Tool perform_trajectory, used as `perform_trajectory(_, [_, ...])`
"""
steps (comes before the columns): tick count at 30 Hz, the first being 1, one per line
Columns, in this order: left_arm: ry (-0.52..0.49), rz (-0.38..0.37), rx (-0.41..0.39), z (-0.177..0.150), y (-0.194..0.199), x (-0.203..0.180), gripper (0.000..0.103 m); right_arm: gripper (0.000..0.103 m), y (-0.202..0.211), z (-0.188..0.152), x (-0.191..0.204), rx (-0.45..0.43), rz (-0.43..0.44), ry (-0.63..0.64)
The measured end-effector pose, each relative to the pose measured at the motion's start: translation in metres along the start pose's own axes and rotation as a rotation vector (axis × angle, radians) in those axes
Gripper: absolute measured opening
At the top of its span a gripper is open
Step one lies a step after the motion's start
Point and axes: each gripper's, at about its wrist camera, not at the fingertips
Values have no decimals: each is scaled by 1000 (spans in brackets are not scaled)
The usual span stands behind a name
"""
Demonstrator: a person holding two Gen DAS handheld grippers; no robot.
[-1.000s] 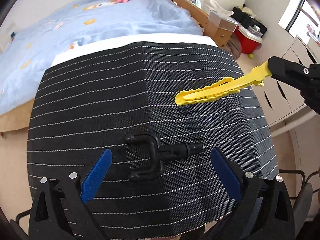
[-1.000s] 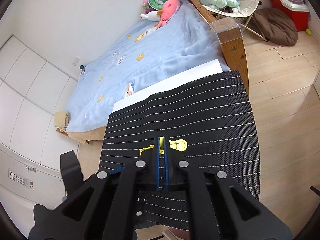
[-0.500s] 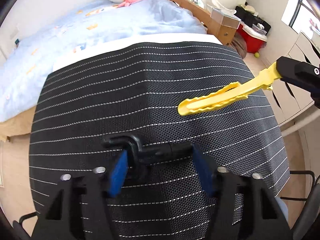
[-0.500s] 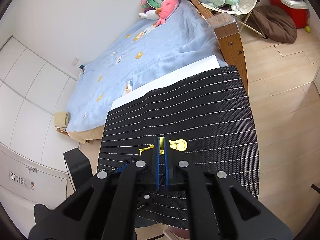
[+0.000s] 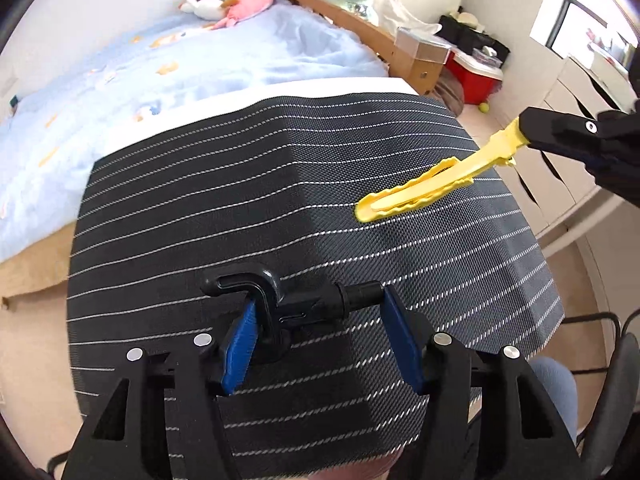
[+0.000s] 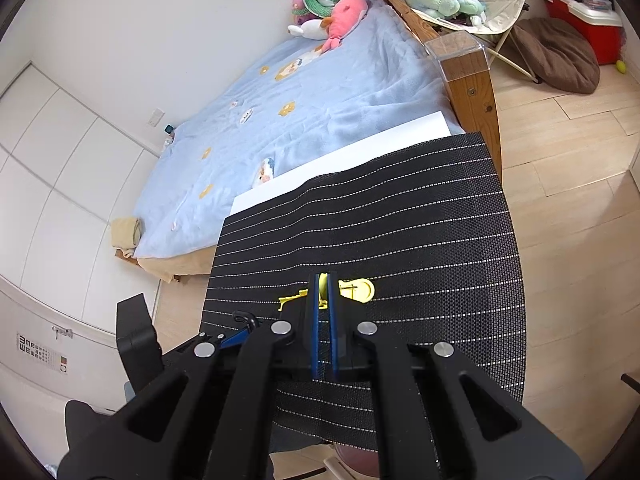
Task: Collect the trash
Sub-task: 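Carry the yellow clip over the pink bin and open the right gripper while the left carries the black clip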
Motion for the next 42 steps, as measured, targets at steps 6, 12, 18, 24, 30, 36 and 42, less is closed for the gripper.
perform_trajectory(6, [-34,-25,-31,-8,30,12,58,3,6,-6,10,4,3,25])
perform_trajectory(12, [-76,-59,-59,-18,59,17,58,4,14,-14,29,14,10,83])
perform_trajectory(18, [-107,-92,-90,-29,87,19,58,4,29,-24,55,14,8,167])
perform_trajectory(24, [-131,-105,-119,-44,108,22,58,3,40,-43,77,33,3,246])
perform_trajectory(30, [-138,-120,-133,-58,125,27,58,4,51,-72,96,57,-37,335])
perform_trajectory(36, [-142,-122,-137,-70,133,32,58,4,54,-101,116,96,-97,441])
perform_trajectory(42, [-140,-136,-137,-79,140,35,58,3,52,-125,127,131,-108,487])
Point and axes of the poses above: each gripper's, at about its wrist camera, not at the fingertips, and y roughly against the way its jaws point, x to its left, z to its top, and after that the axes turned 11 degrees about y, right-handed
